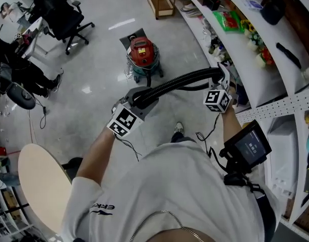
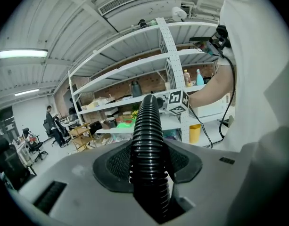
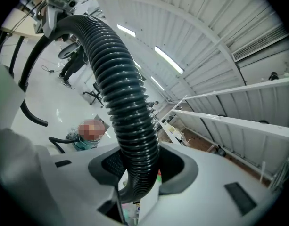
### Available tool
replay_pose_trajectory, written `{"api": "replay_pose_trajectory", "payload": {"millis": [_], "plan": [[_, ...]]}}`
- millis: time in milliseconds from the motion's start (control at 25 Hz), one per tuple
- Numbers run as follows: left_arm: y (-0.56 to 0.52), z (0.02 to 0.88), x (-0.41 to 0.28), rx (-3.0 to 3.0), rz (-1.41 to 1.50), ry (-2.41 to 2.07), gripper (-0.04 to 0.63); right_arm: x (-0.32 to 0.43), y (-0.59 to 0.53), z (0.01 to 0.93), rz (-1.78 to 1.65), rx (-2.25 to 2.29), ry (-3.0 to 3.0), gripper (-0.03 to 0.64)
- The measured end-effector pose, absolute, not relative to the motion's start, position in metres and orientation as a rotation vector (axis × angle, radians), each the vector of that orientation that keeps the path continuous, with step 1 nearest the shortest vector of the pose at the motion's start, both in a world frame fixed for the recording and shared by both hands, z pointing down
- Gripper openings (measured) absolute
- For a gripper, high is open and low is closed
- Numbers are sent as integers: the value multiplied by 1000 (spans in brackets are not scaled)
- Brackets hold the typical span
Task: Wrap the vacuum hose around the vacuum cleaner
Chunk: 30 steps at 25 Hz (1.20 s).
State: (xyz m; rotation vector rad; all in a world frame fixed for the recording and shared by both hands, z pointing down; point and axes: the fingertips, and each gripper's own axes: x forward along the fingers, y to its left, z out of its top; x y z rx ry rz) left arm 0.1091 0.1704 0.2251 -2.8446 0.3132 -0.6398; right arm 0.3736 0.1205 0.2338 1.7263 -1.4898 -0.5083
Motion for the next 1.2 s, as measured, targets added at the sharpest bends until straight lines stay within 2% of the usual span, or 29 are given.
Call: {"api": "replay_pose_trajectory", "payload": {"millis": [640, 1200], "plan": [[31, 235, 154, -2804, -771, 569, 166, 409, -55, 213, -697, 1553, -1601, 171], [-82, 223, 139, -2795, -733, 704, 166, 381, -190, 173, -846, 1451, -1633, 170]]}}
